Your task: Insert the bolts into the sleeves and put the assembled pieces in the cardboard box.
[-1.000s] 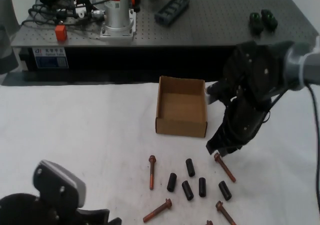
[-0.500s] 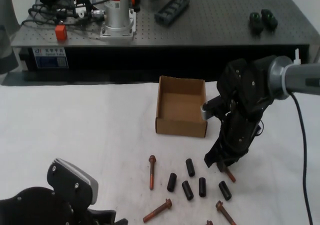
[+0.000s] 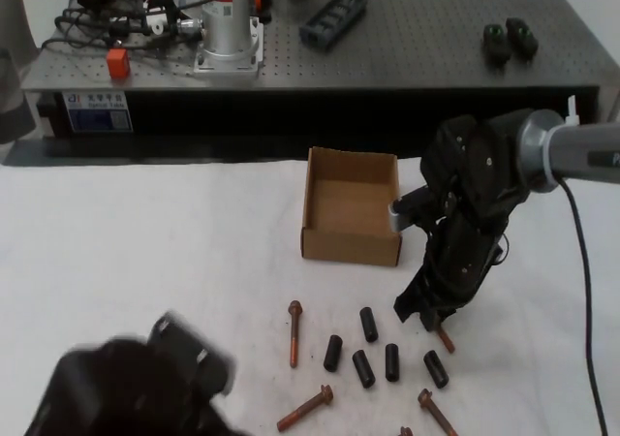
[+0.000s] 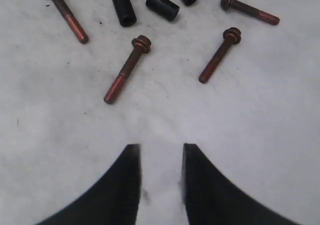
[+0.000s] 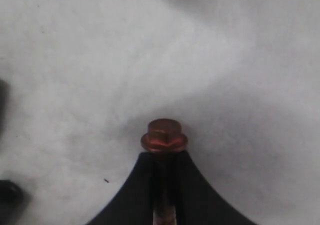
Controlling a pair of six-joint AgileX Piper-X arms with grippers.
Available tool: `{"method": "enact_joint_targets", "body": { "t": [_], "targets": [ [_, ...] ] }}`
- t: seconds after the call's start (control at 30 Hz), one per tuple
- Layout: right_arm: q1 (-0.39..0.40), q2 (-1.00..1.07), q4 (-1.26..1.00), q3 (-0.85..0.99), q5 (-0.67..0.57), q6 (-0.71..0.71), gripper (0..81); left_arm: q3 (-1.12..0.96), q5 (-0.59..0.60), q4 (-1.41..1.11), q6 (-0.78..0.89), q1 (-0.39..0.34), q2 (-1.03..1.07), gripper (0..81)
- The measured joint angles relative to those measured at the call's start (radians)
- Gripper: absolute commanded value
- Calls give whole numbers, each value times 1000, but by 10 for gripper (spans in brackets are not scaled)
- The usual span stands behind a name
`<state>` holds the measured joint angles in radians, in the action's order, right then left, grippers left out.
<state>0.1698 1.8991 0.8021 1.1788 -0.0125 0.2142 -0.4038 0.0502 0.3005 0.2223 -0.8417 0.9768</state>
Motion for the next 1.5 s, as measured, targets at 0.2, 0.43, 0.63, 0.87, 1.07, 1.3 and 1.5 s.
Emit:
{"method": "enact_joint_targets", "body": {
  "t": [0.2, 0.43, 0.63, 0.87, 1.07, 1.3, 1.5],
  "targets": [
    [-45, -201, 7, -58, -115, -41, 27, -144, 46, 26, -76, 93, 236, 216],
    [-110, -683, 52, -286, -133, -91, 27, -648, 90, 253, -99, 130, 614, 216],
    [-110, -862, 64, -541, -138, -169, 27, -928, 90, 429, -103, 130, 886, 351],
    [-110, -897, 65, -597, -138, -171, 27, -1062, 90, 584, -105, 130, 1045, 363],
    [-110, -897, 64, -599, -138, -180, 27, -1070, 90, 619, -105, 130, 1083, 363],
    [-110, -897, 58, -599, -141, -214, 27, -1077, 90, 628, -105, 130, 1091, 236],
    [-110, -897, 56, -599, -146, -214, 27, -1077, 90, 623, -105, 133, 1092, 2]
  ]
}}
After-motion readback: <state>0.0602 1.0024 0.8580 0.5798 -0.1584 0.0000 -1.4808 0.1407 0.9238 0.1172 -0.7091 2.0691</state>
